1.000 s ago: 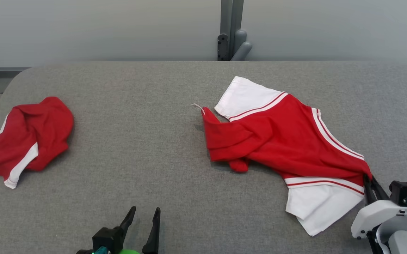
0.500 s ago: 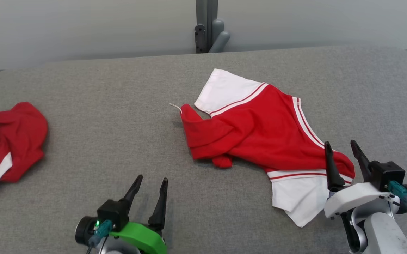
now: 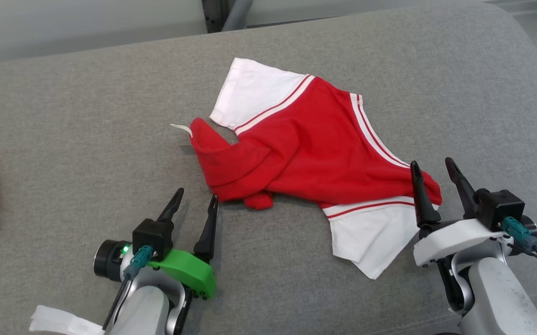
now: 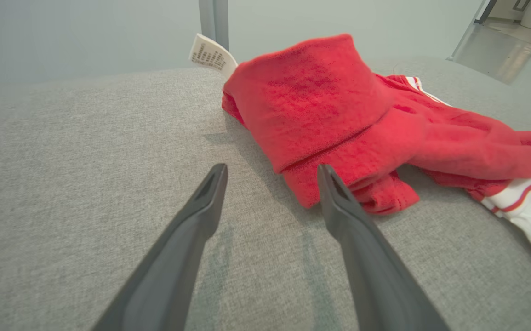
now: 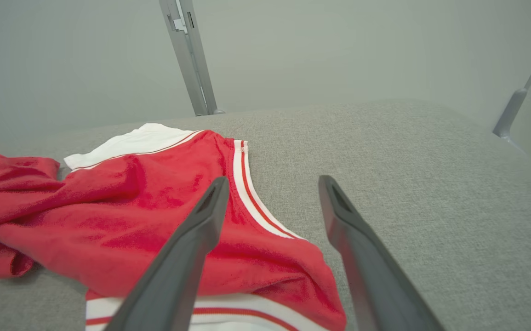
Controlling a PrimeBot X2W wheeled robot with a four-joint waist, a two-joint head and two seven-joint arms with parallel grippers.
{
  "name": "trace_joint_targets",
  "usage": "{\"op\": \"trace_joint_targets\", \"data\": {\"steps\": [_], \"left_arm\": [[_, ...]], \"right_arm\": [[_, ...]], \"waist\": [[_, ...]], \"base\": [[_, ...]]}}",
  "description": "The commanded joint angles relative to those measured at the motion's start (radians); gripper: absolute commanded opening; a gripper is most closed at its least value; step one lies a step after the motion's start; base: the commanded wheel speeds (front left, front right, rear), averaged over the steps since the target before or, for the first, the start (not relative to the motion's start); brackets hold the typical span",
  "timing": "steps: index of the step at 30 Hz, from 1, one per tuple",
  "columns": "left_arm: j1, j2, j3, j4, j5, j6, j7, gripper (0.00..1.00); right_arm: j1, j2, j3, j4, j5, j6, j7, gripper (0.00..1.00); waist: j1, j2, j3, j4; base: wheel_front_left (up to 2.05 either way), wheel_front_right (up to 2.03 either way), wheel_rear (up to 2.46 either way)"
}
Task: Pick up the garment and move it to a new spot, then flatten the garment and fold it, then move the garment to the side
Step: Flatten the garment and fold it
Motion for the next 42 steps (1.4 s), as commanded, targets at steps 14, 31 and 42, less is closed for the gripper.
{"op": "trace_joint_targets", "data": {"steps": [14,31,42], "left_arm": [[-0.040,0.004,0.059,0.009,0.036,0.060,0.000,1.00],[-0.006,0.004,0.080,-0.135,0.088,0.033,0.000,0.00],[-0.044,0.026,0.120,-0.237,0.168,0.004,0.000,0.00]], "right_arm": [[-0.025,-0.002,-0.015,-0.004,-0.001,-0.001,0.000,1.00],[-0.024,0.011,0.003,0.022,0.010,-0.001,0.000,1.00],[0.017,0.017,-0.027,0.047,0.021,-0.001,0.000,1.00]], "waist": [[0.0000,-0.0001,0.074,-0.092],[0.0000,-0.0001,0.045,-0.070],[0.0000,-0.0001,-0.014,-0.036]], "base": [[0.00,0.00,0.00],[0.00,0.00,0.00],[0.00,0.00,0.00]]}}
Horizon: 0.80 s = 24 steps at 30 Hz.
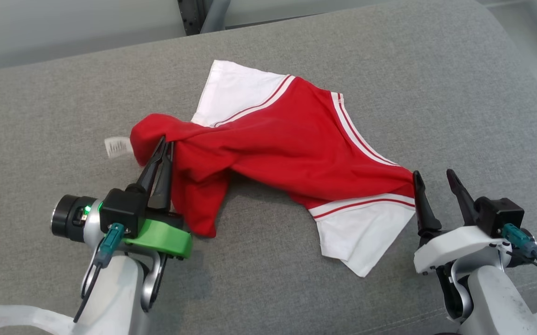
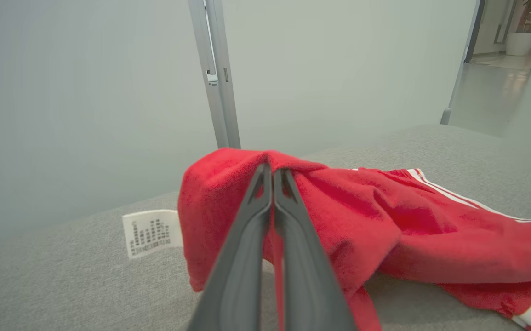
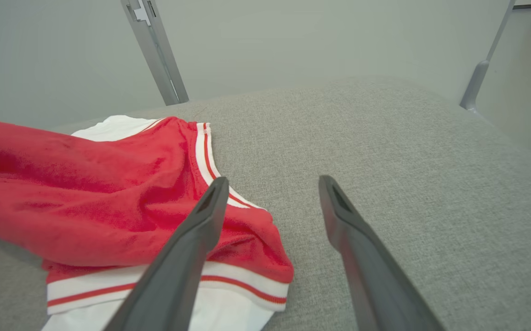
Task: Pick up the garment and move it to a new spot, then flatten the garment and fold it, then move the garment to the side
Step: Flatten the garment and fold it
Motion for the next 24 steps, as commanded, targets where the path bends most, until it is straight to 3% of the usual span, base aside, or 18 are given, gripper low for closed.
{"op": "trace_joint_targets", "data": {"steps": [1,9,14,17,18,19,24], "left_arm": [[-0.019,0.028,0.004,0.001,0.024,-0.008,0.000,0.00],[-0.117,0.112,-0.030,0.139,0.081,-0.027,0.000,0.00],[-0.276,0.168,-0.051,0.292,0.114,-0.034,0.000,0.00],[-0.381,0.194,-0.043,0.414,0.128,-0.015,0.000,0.03],[-0.416,0.198,-0.039,0.457,0.130,-0.006,0.000,0.39],[-0.441,0.200,-0.030,0.510,0.126,0.004,0.003,0.97],[-0.512,0.174,-0.004,0.707,0.090,0.031,0.007,1.00]], "right_arm": [[0.022,0.001,-0.002,0.011,0.005,-0.001,0.000,1.00],[0.036,0.005,0.012,0.045,0.030,-0.001,0.000,1.00],[0.001,0.005,0.039,0.053,0.053,-0.001,0.000,1.00],[-0.016,0.005,0.046,0.058,0.053,-0.001,0.000,1.00],[-0.021,0.005,0.047,0.063,0.050,-0.001,0.000,1.00],[-0.028,0.006,0.050,0.067,0.049,-0.001,0.000,1.00],[-0.039,0.005,0.035,0.080,0.047,-0.001,0.000,1.00]], "waist": [[0.0000,0.0000,-0.031,0.022],[0.0000,0.0000,-0.051,0.025],[0.0000,0.0000,0.016,-0.013],[0.0000,0.0000,0.065,-0.050],[0.0000,0.0000,0.077,-0.061],[0.0000,0.0000,0.088,-0.073],[0.0000,0.0000,0.092,-0.104]], "base": [[0.00,0.00,0.00],[0.00,0.00,0.00],[0.00,0.00,0.00],[0.00,0.00,0.00],[0.00,0.00,0.00],[0.00,0.00,0.00],[0.00,0.00,0.00]]}}
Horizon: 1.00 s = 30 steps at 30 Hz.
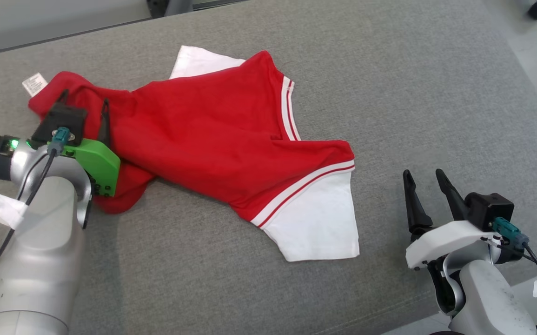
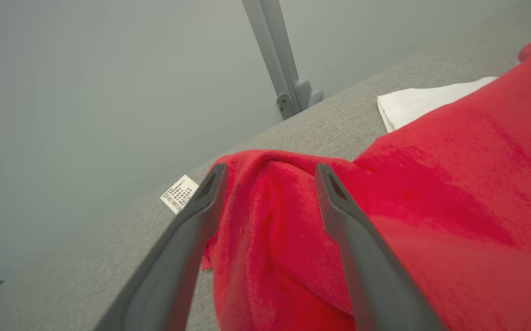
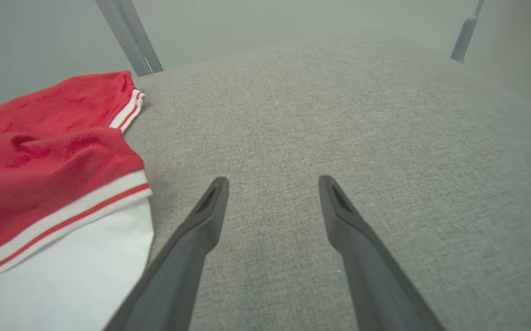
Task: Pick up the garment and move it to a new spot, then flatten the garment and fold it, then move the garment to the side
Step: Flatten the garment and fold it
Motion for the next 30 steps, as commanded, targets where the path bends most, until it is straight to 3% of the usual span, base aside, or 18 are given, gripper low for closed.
{"op": "trace_joint_targets", "data": {"steps": [1,5,16,21,30], "left_arm": [[-0.007,-0.007,0.004,0.021,-0.009,0.009,-0.005,1.00],[0.023,-0.025,0.035,0.045,-0.054,0.021,-0.013,1.00],[0.313,-0.118,0.117,-0.295,-0.161,0.015,-0.010,1.00],[0.431,-0.164,0.110,-0.351,-0.194,0.007,-0.011,1.00],[0.500,-0.177,0.026,-0.326,-0.268,0.021,-0.011,1.00]], "right_arm": [[-0.001,-0.003,-0.008,0.003,-0.005,-0.001,0.000,1.00],[0.016,-0.002,-0.024,-0.001,-0.015,-0.001,0.000,1.00],[0.048,-0.003,-0.018,0.003,-0.014,-0.001,0.000,1.00],[0.053,-0.003,-0.014,0.002,-0.016,-0.001,0.000,1.00],[0.043,-0.003,-0.022,0.000,-0.030,-0.001,0.000,1.00]], "waist": [[-0.0001,-0.0001,0.029,-0.044],[-0.0001,-0.0001,-0.004,-0.024],[-0.0001,-0.0001,-0.094,0.090],[-0.0001,-0.0001,-0.093,0.097],[-0.0001,-0.0001,-0.054,0.070]], "base": [[0.00,0.00,0.00],[0.00,0.00,0.00],[0.00,0.00,0.00],[0.00,0.00,0.00],[0.00,0.00,0.00]]}}
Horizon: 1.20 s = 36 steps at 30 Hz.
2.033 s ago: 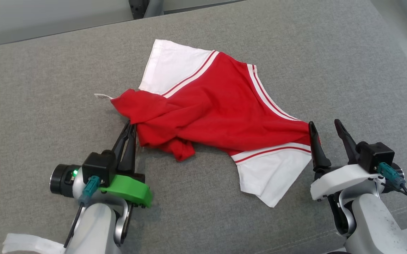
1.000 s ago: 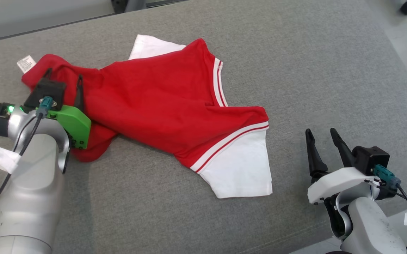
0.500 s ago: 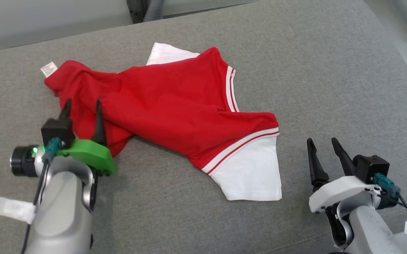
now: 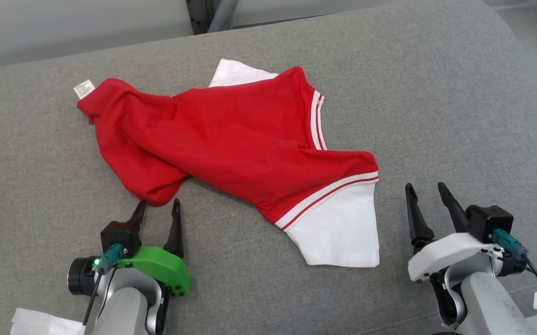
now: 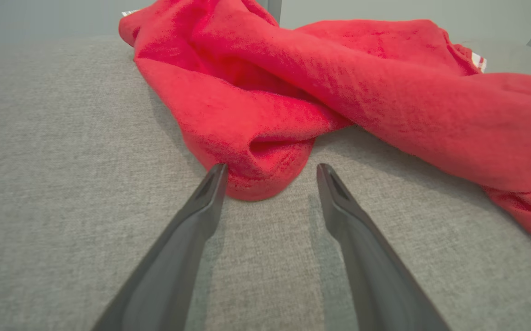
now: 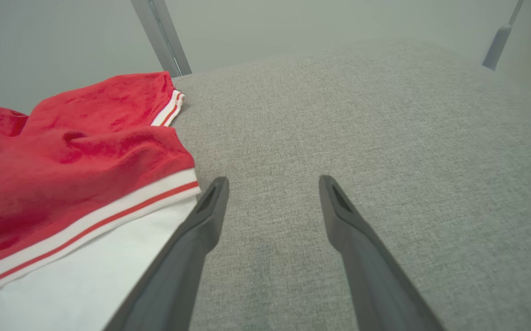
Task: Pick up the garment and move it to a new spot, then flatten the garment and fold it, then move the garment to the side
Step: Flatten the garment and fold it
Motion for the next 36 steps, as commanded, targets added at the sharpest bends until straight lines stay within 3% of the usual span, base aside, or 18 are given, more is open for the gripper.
{"op": "trace_joint_targets", "data": {"steps": [1,8,9,12,13,14,24,31,36], "left_arm": [[0.004,0.003,-0.002,0.003,-0.013,0.006,-0.001,1.00],[-0.041,0.004,0.017,0.036,-0.057,0.048,0.000,1.00],[-0.045,0.004,0.022,0.034,-0.053,0.045,0.000,0.92],[-0.054,0.004,0.030,0.020,-0.035,0.032,0.000,0.38],[-0.055,0.004,0.032,0.011,-0.030,0.027,-0.001,0.11],[-0.054,0.004,0.036,-0.001,-0.028,0.021,-0.001,0.00],[0.009,0.004,0.039,-0.161,0.023,-0.015,-0.001,0.00],[0.013,0.049,0.040,-0.293,0.136,-0.040,-0.001,0.00],[0.005,0.079,0.017,-0.300,0.174,-0.056,-0.001,0.00]], "right_arm": [[-0.001,-0.003,-0.002,-0.001,-0.009,-0.001,0.000,1.00],[-0.018,-0.003,-0.008,-0.007,-0.010,-0.001,0.000,1.00],[-0.019,-0.003,-0.009,-0.008,-0.010,-0.001,0.000,1.00],[-0.016,-0.003,-0.014,-0.010,-0.010,-0.001,0.000,1.00],[-0.016,-0.003,-0.016,-0.010,-0.010,-0.001,0.000,1.00],[-0.015,-0.003,-0.018,-0.008,-0.010,-0.001,0.000,1.00],[0.026,-0.003,-0.017,0.005,0.015,-0.001,0.000,1.00],[0.059,-0.003,-0.002,0.019,0.050,-0.001,0.000,1.00],[0.083,-0.004,0.001,0.029,0.072,-0.001,0.000,1.00]], "waist": [[0.0000,0.0000,0.013,-0.013],[0.0000,0.0000,0.040,-0.038],[0.0000,0.0000,0.042,-0.039],[0.0000,0.0000,0.046,-0.038],[0.0000,0.0000,0.046,-0.035],[0.0000,0.0000,0.045,-0.031],[0.0000,0.0000,-0.041,0.069],[0.0000,0.0000,-0.122,0.146],[0.0000,0.0000,-0.157,0.177]], "base": [[0.00,0.00,0.00],[0.00,0.00,0.00],[0.00,0.00,0.00],[0.00,0.00,0.00],[0.00,0.00,0.00],[0.00,0.00,0.00],[0.00,0.00,0.00],[0.00,0.00,0.00],[0.00,0.00,0.00]]}}
